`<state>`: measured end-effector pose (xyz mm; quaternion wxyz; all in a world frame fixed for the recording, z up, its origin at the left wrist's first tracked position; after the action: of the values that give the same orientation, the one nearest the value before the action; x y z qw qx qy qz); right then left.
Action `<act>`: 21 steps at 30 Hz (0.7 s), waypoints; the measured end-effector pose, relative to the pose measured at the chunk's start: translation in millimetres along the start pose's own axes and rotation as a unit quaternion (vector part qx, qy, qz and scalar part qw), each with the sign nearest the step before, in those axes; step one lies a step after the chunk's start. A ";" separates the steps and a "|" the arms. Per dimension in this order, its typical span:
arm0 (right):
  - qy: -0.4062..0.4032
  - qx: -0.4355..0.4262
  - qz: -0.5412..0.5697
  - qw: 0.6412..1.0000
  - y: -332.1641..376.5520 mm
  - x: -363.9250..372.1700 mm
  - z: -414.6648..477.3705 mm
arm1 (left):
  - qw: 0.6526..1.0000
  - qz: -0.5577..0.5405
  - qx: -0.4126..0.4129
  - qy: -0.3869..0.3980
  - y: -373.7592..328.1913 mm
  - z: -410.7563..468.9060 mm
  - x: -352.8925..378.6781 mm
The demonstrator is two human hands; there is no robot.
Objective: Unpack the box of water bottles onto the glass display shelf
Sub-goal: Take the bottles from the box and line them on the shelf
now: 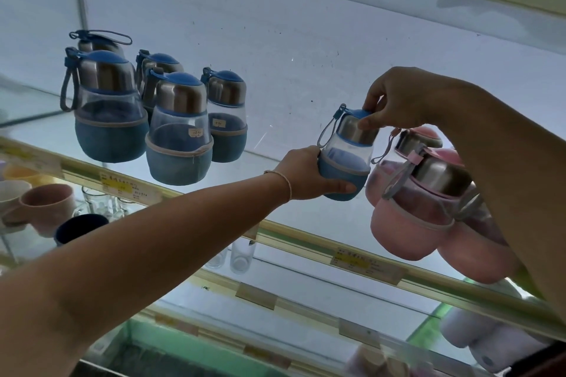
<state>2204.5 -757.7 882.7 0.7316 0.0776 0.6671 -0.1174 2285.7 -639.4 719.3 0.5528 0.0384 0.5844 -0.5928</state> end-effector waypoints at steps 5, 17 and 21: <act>-0.006 0.010 0.003 1.000 3.8 1.9 -4.5 | 0.999 0.050 -0.015 0.017 -8.4 -6.0 -7.0; -0.070 -0.022 0.034 0.997 30.7 -5.1 -16.8 | 0.985 0.166 -0.007 -0.044 -22.6 -47.1 -77.8; -0.063 -0.056 0.048 0.995 63.2 -1.9 -12.6 | 0.986 0.141 0.004 -0.085 -25.4 -64.2 -96.2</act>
<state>2209.7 -693.5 880.6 0.7804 0.0605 0.6204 -0.0493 2266.5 -541.0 782.2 0.6781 0.0722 0.5220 -0.5123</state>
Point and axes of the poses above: each hand's wrist, its own z-axis towards the middle knuckle, its own x-axis out of the palm, y = z × x, the point moved 1 cm from there along z, towards the middle knuckle, and after that the axes turned 4 degrees about y, right-handed, at the moved point
